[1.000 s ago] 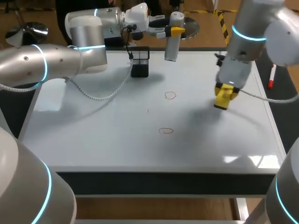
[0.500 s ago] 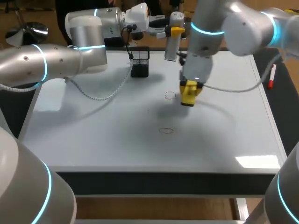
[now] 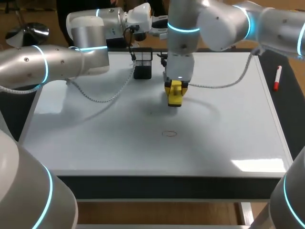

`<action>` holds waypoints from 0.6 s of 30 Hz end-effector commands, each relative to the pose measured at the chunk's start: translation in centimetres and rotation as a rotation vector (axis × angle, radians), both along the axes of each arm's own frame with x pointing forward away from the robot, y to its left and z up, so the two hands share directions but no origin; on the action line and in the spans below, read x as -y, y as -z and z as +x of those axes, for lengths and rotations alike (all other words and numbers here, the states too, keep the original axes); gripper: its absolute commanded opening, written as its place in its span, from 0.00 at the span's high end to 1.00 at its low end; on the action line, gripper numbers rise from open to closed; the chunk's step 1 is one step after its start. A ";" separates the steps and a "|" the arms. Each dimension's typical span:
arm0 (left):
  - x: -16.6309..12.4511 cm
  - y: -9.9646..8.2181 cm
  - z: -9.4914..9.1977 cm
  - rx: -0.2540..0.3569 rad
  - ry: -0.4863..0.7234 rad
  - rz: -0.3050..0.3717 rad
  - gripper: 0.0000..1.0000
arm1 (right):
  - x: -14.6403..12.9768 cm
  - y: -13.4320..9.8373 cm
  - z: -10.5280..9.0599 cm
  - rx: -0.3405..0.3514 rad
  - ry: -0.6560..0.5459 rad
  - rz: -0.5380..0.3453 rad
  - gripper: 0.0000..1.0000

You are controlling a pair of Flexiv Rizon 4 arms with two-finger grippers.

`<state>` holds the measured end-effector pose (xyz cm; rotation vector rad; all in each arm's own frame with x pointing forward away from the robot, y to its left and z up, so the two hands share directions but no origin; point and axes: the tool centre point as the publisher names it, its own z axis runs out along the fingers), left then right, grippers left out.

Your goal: Pick up the inspection probe, press it on each red-marked spot on the whiteboard one by one, put down the probe, pick up the eraser, and wipe off all the red marks.

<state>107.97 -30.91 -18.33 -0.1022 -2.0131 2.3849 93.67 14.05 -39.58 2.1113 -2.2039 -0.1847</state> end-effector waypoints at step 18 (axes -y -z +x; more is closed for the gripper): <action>-0.1 -0.2 -0.2 0.000 -0.004 0.002 1.00 | -0.8 1.7 0.9 -0.011 -0.038 -0.010 1.00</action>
